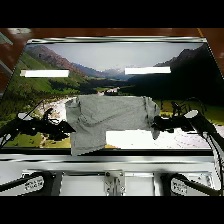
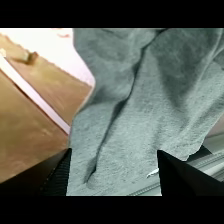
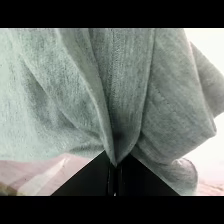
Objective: Fold the shirts.
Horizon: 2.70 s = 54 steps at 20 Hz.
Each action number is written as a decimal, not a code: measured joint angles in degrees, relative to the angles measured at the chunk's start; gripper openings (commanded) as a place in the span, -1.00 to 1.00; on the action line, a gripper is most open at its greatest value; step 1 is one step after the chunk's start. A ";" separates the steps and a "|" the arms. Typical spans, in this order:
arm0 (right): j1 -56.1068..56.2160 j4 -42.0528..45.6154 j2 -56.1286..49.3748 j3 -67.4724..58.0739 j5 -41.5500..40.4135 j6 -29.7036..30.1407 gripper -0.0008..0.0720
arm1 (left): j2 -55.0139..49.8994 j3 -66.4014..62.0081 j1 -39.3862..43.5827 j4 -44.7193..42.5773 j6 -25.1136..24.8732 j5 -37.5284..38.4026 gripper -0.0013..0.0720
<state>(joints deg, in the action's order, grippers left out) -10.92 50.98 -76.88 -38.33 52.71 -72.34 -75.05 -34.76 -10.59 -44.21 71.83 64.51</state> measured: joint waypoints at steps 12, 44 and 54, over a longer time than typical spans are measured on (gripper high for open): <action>0.00 -1.64 0.00 0.00 -0.72 -0.46 -0.82 | -10.38 -17.29 8.11 5.42 1.49 -8.83 0.88; 0.00 12.59 40.98 -54.60 -5.60 2.01 -0.82 | 26.80 -84.56 5.16 -7.50 5.62 -7.56 -0.86; 0.07 24.02 32.74 -55.78 23.96 -8.07 -0.82 | 32.72 -69.51 4.26 -25.66 12.61 10.16 -0.86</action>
<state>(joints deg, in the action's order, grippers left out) -10.85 75.00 -44.14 -94.11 76.66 -80.40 -42.33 -104.27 -6.33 -69.87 84.44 74.67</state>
